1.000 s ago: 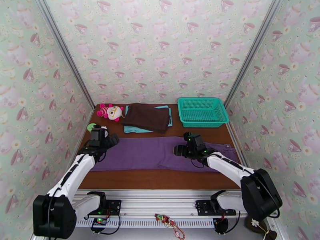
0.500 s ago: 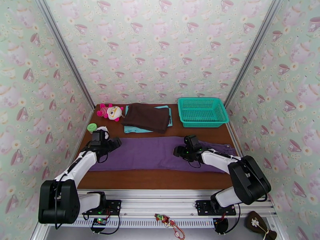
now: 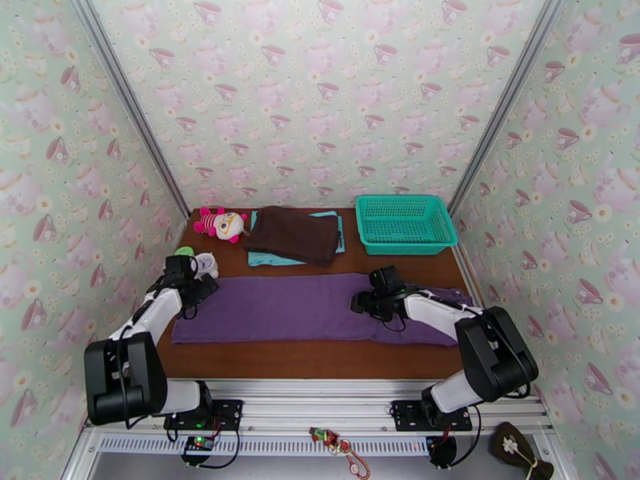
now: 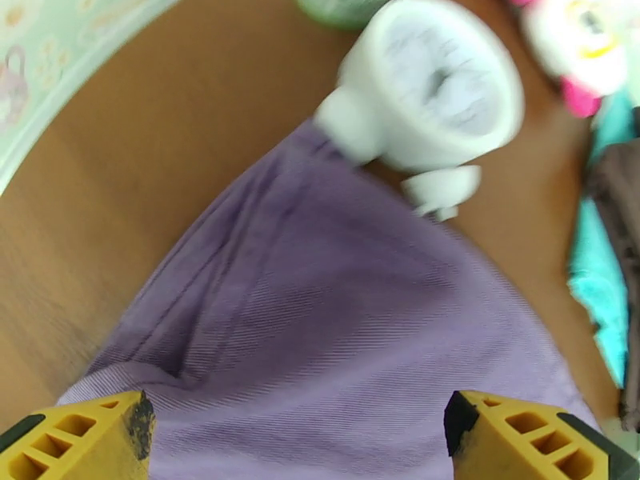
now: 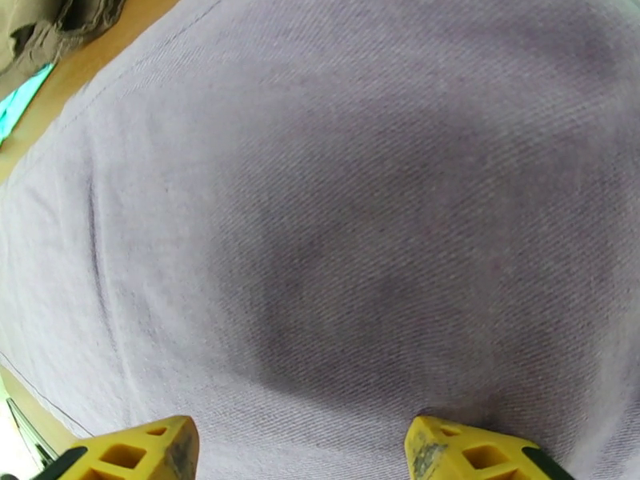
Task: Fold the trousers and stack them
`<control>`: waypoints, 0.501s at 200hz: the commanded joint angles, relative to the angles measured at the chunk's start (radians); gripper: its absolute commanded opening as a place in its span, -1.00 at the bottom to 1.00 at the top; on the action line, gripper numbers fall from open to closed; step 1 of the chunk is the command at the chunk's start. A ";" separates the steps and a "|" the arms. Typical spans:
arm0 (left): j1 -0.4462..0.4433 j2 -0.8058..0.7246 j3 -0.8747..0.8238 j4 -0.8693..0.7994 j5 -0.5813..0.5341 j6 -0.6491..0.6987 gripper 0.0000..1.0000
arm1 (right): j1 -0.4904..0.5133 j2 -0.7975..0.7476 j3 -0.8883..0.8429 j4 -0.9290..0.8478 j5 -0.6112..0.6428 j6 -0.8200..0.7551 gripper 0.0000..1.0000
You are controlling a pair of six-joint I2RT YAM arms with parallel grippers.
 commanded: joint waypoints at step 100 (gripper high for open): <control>-0.085 0.158 0.132 0.069 -0.115 0.081 0.99 | -0.013 -0.136 0.093 -0.075 -0.011 -0.015 0.45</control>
